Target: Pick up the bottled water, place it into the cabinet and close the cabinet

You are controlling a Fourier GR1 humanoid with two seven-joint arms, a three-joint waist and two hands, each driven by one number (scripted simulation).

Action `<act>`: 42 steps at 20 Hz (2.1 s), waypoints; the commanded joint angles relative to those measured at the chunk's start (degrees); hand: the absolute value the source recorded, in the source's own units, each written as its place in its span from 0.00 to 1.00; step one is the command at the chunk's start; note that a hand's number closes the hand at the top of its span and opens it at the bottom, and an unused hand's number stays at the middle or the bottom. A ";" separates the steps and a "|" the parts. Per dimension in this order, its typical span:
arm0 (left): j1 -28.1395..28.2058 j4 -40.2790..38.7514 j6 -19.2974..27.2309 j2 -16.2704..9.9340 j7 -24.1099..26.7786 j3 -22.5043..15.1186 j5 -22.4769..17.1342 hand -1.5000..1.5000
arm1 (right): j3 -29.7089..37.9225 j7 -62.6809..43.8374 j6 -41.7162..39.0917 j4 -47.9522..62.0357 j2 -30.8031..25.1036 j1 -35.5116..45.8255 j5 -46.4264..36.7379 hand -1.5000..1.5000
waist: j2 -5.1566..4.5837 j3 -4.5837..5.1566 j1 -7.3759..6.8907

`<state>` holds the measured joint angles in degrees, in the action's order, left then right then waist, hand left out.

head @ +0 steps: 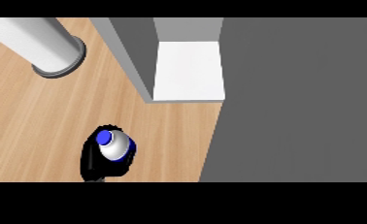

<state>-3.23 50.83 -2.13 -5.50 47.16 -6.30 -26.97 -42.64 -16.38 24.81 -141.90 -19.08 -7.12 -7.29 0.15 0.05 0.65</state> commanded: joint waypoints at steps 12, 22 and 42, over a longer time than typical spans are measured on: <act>2.82 22.14 4.13 1.72 -18.16 -5.50 0.82 1.00 | -1.49 3.21 0.44 -3.84 -1.69 -4.46 -3.59 0.00 | 0.15 -0.13 -0.39; 3.33 36.03 12.57 4.19 -26.17 -10.67 6.42 1.00 | -1.80 -7.31 1.54 -7.19 -0.34 0.99 -7.02 0.00 | 0.12 -0.02 -0.46; -26.00 23.38 32.01 5.50 -33.92 -11.49 7.73 1.00 | -0.81 0.70 0.69 -7.12 -3.49 -3.50 -2.88 0.00 | -0.07 -0.06 0.44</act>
<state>-24.22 78.47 27.42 -0.05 13.69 -19.21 -19.57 -42.20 -15.23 26.02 -141.94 -20.65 -7.12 -6.67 0.07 0.01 0.86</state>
